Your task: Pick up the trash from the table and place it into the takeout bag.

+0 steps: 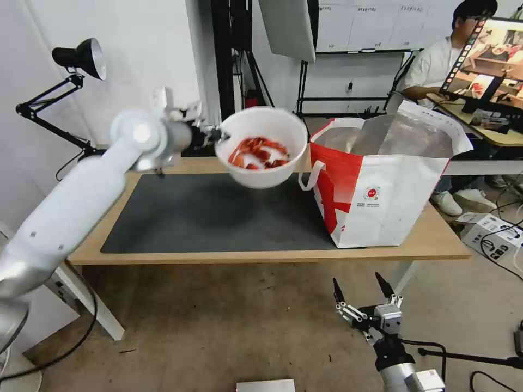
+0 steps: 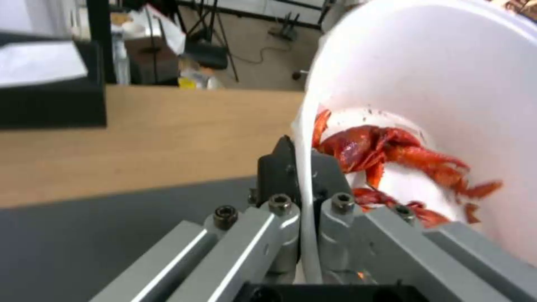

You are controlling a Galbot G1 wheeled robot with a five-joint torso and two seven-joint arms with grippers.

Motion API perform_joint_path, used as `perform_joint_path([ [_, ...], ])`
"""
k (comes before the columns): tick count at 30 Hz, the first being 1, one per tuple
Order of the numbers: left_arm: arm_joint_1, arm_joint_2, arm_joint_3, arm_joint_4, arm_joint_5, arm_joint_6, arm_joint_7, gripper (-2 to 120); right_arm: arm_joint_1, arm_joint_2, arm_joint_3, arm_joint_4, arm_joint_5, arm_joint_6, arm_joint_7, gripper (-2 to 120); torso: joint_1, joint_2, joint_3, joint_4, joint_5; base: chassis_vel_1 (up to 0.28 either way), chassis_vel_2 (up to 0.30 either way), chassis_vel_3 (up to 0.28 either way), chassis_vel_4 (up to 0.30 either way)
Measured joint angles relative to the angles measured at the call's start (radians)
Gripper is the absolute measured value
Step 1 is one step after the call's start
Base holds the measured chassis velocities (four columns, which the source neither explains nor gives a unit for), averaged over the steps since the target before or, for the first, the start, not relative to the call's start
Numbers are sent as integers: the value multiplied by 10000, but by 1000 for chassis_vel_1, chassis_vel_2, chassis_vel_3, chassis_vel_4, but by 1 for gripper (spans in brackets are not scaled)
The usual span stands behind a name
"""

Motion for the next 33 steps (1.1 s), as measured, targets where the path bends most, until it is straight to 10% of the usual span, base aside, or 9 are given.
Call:
perform_joint_path([
  [33, -1549, -2847, 669, 1996, 171, 5, -157, 0, 0, 0, 0, 0, 0, 0, 0, 100, 0, 0, 0, 1, -1, 0, 0, 0, 0],
])
